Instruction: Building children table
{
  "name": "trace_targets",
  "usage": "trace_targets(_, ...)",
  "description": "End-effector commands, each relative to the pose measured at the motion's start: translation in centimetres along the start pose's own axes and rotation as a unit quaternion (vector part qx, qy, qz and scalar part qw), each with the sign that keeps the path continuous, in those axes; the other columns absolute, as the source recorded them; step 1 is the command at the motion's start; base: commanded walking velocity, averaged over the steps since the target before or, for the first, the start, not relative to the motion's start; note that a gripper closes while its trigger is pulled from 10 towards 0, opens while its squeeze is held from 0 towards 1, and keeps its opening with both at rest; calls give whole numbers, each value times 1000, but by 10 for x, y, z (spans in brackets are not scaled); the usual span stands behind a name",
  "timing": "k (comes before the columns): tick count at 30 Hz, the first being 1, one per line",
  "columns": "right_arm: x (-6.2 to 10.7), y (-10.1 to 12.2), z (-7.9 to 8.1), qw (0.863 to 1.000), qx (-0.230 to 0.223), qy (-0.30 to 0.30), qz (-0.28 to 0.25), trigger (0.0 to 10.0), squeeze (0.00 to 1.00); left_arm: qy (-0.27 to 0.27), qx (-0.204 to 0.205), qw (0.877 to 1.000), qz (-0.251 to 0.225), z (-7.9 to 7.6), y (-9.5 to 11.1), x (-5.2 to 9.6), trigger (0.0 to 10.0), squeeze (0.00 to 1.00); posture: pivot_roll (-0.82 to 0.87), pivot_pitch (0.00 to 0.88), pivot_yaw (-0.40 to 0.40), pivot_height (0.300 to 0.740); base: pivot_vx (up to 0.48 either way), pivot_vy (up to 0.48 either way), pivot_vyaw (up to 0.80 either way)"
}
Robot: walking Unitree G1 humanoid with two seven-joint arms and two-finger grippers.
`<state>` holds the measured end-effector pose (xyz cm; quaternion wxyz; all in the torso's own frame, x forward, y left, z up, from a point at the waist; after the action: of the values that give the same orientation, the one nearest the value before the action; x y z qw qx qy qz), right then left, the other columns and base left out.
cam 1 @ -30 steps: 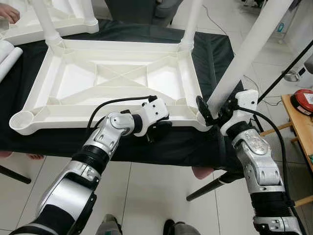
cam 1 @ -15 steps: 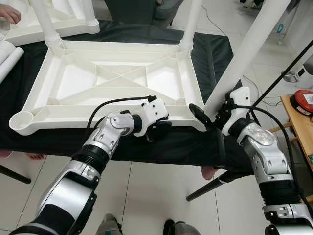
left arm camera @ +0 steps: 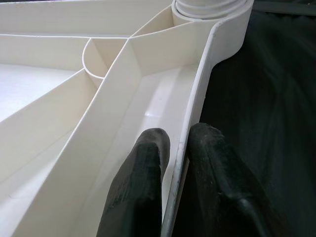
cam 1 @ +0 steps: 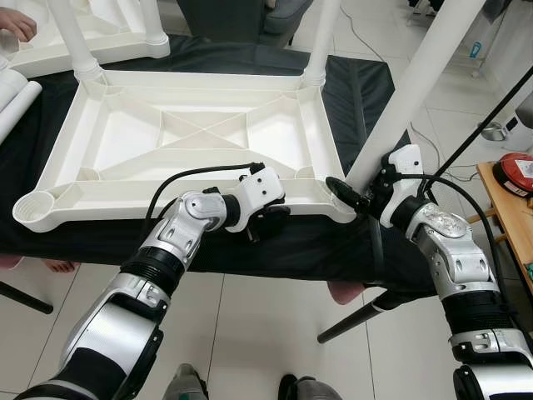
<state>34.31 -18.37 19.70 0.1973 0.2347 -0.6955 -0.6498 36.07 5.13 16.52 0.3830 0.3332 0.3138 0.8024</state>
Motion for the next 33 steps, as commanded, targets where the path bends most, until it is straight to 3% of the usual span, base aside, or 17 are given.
trace_targets(1, -4, -4, 8, 1000, -2, 22, 2, 0, 0, 4, 8, 1000, 21, -5, -10, 1, 10000, 0, 156, 152, -6, 740, 0, 0, 0)
trace_targets(9, -2, -21, 13, 1000, -15, -16, 10, 0, 0, 0, 8, 1000, 17, -6, -9, 1, 10000, 0, 154, 158, -4, 740, 0, 0, 0)
trace_targets(14, -1, -40, 11, 994, -15, -99, 35, 0, 0, -1, 9, 1000, 14, -6, -7, 0, 10000, 0, 151, 163, -5, 740, 0, 0, 0)
trace_targets(17, 1, -62, 8, 977, -20, -197, 74, 0, 0, -2, 9, 1000, 12, -7, -7, 0, 10000, 0, 149, 165, -3, 740, 0, 0, 0)
trace_targets(18, 1, -62, 8, 977, -20, -197, 74, 0, 0, -2, 9, 1000, 12, -7, -7, 0, 10000, 0, 149, 165, -3, 740, 0, 0, 0)
trace_targets(21, 4, -78, 8, 955, -39, -276, 100, 0, 0, -4, 10, 1000, 11, -8, -6, -1, 10000, 0, 148, 166, -4, 740, 0, 0, 0)
trace_targets(24, 5, -82, 9, 947, -53, -299, 104, 0, 0, -4, 10, 1000, 10, -8, -6, -1, 10000, 0, 149, 166, -6, 740, 0, 0, 0)
trace_targets(25, 6, -90, 14, 937, -74, -322, 111, 0, 0, -4, 11, 1000, 10, -8, -6, -1, 10000, 0, 149, 166, -6, 740, 0, 0, 0)
trace_targets(32, 6, -104, 28, 931, -100, -326, 133, 0, 0, -5, 12, 1000, 11, -9, -8, 0, 10000, 0, 148, 169, -4, 740, 0, 0, 0)
trace_targets(33, 7, -107, 30, 925, -99, -339, 141, 0, 0, -6, 12, 1000, 12, -9, -8, 0, 10000, 0, 147, 171, -3, 740, 0, 0, 0)
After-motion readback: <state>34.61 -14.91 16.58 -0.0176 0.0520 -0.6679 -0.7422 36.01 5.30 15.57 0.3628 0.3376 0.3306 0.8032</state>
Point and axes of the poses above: a point about 5 cm out from each wrist's last joint towards the gripper, its own x axis pointing back from the gripper into the wrist, its own y axis along the axis of the wrist's last joint, z = x × y, the point moved 1 cm from there along -x, pointing out of the wrist towards the gripper, and after that the axes turned 9 degrees about -x, right-handed, at the moved point
